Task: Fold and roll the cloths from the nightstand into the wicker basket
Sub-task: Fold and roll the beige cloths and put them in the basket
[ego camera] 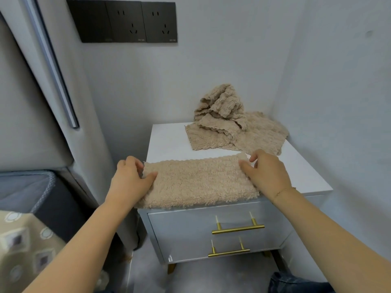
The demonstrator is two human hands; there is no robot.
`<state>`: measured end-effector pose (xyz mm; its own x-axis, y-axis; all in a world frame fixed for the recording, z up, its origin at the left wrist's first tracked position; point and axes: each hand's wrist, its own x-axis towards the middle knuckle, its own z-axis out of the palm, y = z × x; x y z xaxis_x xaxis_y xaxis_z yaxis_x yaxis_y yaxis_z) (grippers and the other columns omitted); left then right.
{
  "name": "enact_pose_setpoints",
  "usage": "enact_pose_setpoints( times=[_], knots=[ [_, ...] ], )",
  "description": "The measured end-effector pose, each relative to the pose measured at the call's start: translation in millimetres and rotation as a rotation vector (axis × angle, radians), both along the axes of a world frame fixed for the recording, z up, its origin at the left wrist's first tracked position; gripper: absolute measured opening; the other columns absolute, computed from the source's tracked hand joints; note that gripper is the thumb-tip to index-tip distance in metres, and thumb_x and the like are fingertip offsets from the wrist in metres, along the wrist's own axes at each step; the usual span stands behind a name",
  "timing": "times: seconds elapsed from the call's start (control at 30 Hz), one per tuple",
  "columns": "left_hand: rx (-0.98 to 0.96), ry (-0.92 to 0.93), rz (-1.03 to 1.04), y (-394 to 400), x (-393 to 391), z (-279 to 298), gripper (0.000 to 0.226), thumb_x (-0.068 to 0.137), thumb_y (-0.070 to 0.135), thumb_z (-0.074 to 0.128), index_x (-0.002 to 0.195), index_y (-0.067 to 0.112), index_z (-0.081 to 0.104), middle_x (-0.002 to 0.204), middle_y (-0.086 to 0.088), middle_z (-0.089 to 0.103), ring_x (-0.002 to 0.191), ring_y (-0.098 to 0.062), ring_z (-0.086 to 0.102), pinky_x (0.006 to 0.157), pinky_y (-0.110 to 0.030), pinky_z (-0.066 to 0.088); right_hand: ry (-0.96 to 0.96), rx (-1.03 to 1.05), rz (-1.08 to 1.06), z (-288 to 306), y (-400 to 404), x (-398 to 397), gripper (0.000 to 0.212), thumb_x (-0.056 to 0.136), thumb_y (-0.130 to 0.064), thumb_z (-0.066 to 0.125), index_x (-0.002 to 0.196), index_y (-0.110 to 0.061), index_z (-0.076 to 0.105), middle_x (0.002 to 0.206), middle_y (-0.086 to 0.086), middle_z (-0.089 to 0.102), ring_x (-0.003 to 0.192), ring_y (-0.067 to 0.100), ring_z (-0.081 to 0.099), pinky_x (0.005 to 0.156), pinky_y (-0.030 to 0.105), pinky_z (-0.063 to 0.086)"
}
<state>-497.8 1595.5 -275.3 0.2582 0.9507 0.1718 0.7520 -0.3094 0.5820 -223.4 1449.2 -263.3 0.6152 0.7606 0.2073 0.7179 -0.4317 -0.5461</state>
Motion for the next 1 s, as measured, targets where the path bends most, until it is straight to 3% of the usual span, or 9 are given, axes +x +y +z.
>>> enact_pose_setpoints(
  times=[0.13,0.23,0.37,0.53,0.67,0.73,0.8,0.93,1.0],
  knots=[
    [-0.013,-0.028,-0.144,9.6,10.1,6.4,0.057,0.088,0.049,0.061,0.132,0.017,0.049,0.134,-0.003,0.047,0.114,-0.022,0.053,0.096,-0.039,0.047,0.019,-0.233,-0.053,17.6,-31.5,-8.8,0.06,0.085,-0.067,0.049,0.1,-0.009,0.057,0.09,0.008,0.064,0.084,0.024,0.06,0.068,0.033,0.045],
    [-0.036,0.132,-0.197,10.5,19.8,6.2,0.055,0.088,0.058,0.055,0.13,0.022,0.055,0.147,0.002,0.042,0.132,-0.021,0.04,0.105,-0.045,0.038,0.111,-0.347,-0.014,15.3,-48.0,-12.2,0.062,0.081,-0.068,0.053,0.086,-0.006,0.058,0.079,0.008,0.059,0.072,0.02,0.056,0.064,0.033,0.04],
    [-0.019,0.129,-0.229,4.5,26.6,3.6,0.042,0.085,0.052,0.062,0.115,0.022,0.06,0.125,0.007,0.055,0.111,-0.014,0.051,0.091,-0.037,0.044,0.159,-0.314,0.067,9.2,-45.9,-11.7,0.054,0.082,-0.043,0.068,0.06,-0.016,0.028,0.06,-0.002,0.027,0.054,0.011,0.028,0.052,0.028,0.016],
    [-0.086,0.037,-0.218,-3.0,15.4,13.3,0.026,0.079,0.041,0.074,0.088,0.024,0.056,0.08,0.003,0.06,0.074,-0.017,0.055,0.062,-0.03,0.039,0.16,-0.118,0.097,11.5,-28.7,-18.8,0.026,0.08,-0.021,0.067,0.07,-0.016,0.044,0.067,-0.004,0.045,0.061,0.01,0.04,0.053,0.025,0.028],
    [-0.152,-0.056,-0.205,-5.5,-11.8,19.6,0.032,0.078,0.04,0.076,0.089,0.022,0.053,0.081,0.001,0.059,0.07,-0.017,0.054,0.055,-0.027,0.038,0.339,0.241,0.131,15.5,-1.6,-35.6,0.014,0.084,-0.013,0.066,0.089,-0.013,0.054,0.08,-0.003,0.056,0.07,0.016,0.051,0.064,0.032,0.046],
    [-0.201,-0.098,-0.179,-6.1,-27.1,21.8,0.034,0.078,0.047,0.074,0.095,0.027,0.053,0.091,0.01,0.059,0.078,-0.01,0.056,0.058,-0.024,0.04,0.386,0.331,0.156,19.9,15.5,-43.1,0.018,0.085,-0.011,0.066,0.088,-0.022,0.053,0.086,0.002,0.059,0.074,0.019,0.056,0.064,0.033,0.048],
    [-0.261,-0.088,-0.172,-5.2,-42.2,23.1,0.04,0.074,0.058,0.072,0.098,0.029,0.057,0.096,0.014,0.06,0.087,-0.006,0.058,0.065,-0.022,0.044,0.431,0.371,0.183,24.0,37.8,-48.9,0.022,0.086,-0.01,0.066,0.087,-0.026,0.051,0.092,0.01,0.062,0.074,0.02,0.057,0.062,0.031,0.048],
    [-0.49,-0.105,-0.201,-4.0,-60.2,27.7,0.075,0.054,0.076,0.065,0.092,0.012,0.072,0.087,-0.002,0.074,0.084,-0.019,0.07,0.08,-0.037,0.056,0.474,0.359,0.245,36.5,88.9,-52.8,0.021,0.086,-0.011,0.067,0.091,-0.027,0.054,0.1,0.016,0.067,0.076,0.025,0.061,0.067,0.039,0.053],
    [-0.594,-0.127,-0.164,-4.1,-62.0,26.5,0.058,0.073,0.062,0.07,0.091,0.007,0.07,0.08,-0.004,0.073,0.072,-0.018,0.069,0.063,-0.028,0.056,0.469,0.335,0.281,40.3,119.6,-54.0,0.02,0.085,-0.011,0.067,0.092,-0.025,0.056,0.1,0.013,0.067,0.085,0.029,0.064,0.075,0.044,0.056]
  ],
)
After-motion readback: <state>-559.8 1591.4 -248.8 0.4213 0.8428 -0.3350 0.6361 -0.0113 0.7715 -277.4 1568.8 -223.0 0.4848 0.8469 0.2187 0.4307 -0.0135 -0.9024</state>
